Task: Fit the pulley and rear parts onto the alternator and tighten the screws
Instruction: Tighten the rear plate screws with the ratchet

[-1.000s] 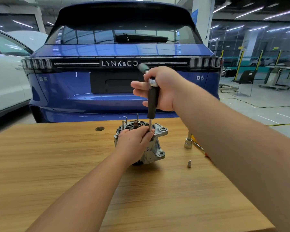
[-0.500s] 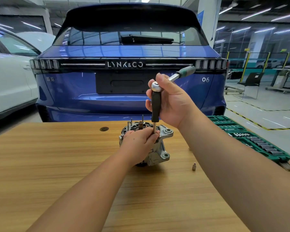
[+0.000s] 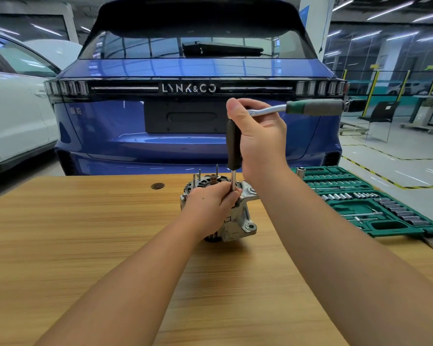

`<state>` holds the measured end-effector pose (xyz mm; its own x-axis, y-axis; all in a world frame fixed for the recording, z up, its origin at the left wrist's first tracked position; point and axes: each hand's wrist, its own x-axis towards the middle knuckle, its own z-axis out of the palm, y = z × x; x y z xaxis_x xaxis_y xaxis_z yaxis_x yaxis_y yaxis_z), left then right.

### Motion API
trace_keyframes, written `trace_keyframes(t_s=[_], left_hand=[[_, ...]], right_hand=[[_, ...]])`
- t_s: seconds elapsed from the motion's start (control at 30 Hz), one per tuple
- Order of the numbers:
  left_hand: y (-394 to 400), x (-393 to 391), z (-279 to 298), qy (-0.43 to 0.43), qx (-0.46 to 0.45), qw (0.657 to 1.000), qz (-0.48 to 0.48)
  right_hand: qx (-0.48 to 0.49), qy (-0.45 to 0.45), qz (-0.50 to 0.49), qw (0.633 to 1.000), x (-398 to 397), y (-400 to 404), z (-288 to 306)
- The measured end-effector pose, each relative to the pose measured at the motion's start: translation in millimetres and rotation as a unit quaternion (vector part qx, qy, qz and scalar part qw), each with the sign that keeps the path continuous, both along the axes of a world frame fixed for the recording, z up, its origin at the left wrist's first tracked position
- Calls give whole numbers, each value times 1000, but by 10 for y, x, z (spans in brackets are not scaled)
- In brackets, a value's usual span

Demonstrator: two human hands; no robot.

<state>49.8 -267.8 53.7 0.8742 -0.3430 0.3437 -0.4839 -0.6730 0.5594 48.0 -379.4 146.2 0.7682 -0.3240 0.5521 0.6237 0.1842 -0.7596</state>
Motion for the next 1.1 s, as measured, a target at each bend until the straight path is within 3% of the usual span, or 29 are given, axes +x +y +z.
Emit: trace_keyframes(t_s=[0.2, 0.33, 0.43, 0.63, 0.87, 1.0, 1.1], left_hand=[[16, 21, -24, 10, -14, 1000, -3], [18, 36, -24, 19, -25, 999, -5], [17, 36, -19, 16, -26, 1000, -4], [-13, 5, -9, 19, -19, 1000, 15], [-8, 0, 20, 18, -10, 1000, 4], [-62, 2, 9, -9, 2, 1000, 19], [-96, 5, -12, -29, 6, 999, 35]], right_hand=[[-14, -8, 5, 1000, 12, 44, -23], [60, 65, 194, 977, 51, -137, 14], [69, 102, 254, 959, 82, -252, 28], [16, 18, 127, 992, 82, -152, 25], [-16, -19, 21, 999, 46, -39, -16], [-5, 2, 28, 1000, 60, -68, -14], [18, 40, 102, 994, 27, -105, 27]])
